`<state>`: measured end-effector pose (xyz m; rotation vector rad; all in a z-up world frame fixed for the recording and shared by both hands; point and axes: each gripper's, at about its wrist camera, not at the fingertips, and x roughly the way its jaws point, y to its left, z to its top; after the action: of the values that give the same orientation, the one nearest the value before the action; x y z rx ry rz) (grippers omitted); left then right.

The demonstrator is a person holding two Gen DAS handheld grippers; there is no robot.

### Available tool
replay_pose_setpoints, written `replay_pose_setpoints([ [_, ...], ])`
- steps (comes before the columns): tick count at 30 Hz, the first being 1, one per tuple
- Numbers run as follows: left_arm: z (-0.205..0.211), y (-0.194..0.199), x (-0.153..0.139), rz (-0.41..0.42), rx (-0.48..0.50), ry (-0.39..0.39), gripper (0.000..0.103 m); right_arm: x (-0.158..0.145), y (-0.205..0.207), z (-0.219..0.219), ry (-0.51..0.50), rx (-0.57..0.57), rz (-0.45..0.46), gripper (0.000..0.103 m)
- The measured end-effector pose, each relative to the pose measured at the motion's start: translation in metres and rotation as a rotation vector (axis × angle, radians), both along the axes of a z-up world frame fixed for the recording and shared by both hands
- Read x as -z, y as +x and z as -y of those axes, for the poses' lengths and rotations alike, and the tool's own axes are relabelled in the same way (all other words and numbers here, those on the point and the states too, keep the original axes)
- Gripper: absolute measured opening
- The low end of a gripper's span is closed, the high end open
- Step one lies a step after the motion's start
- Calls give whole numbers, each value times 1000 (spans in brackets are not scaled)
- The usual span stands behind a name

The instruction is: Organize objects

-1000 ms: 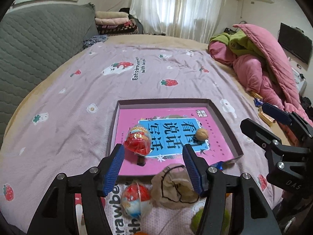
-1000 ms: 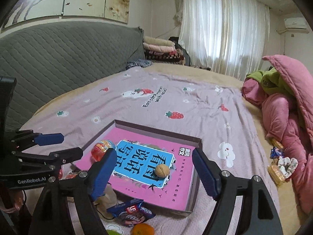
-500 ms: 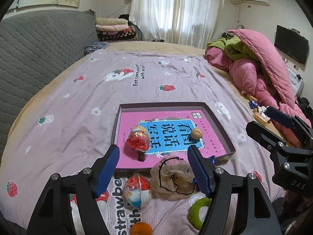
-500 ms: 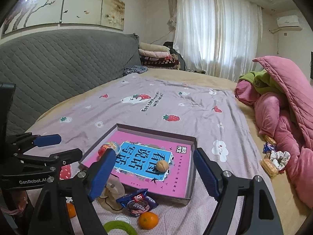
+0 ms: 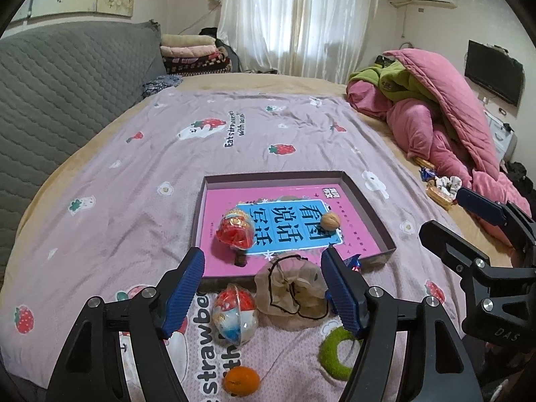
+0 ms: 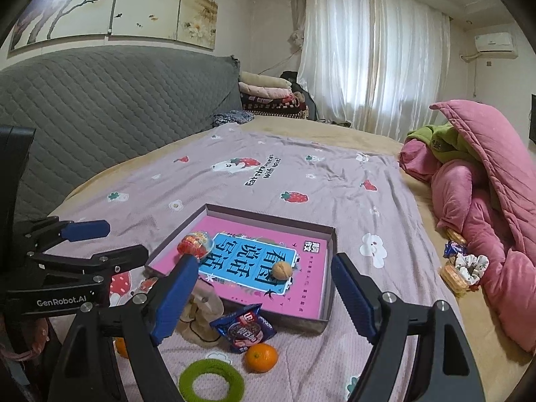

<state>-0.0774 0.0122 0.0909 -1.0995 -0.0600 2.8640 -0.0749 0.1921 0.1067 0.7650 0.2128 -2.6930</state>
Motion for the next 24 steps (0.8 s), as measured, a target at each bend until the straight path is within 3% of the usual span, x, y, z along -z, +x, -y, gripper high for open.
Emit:
replay_pose_setpoints([
  [24,-10,22,9,13,21,-22,74,11,28,-12,-8,16,29,81],
])
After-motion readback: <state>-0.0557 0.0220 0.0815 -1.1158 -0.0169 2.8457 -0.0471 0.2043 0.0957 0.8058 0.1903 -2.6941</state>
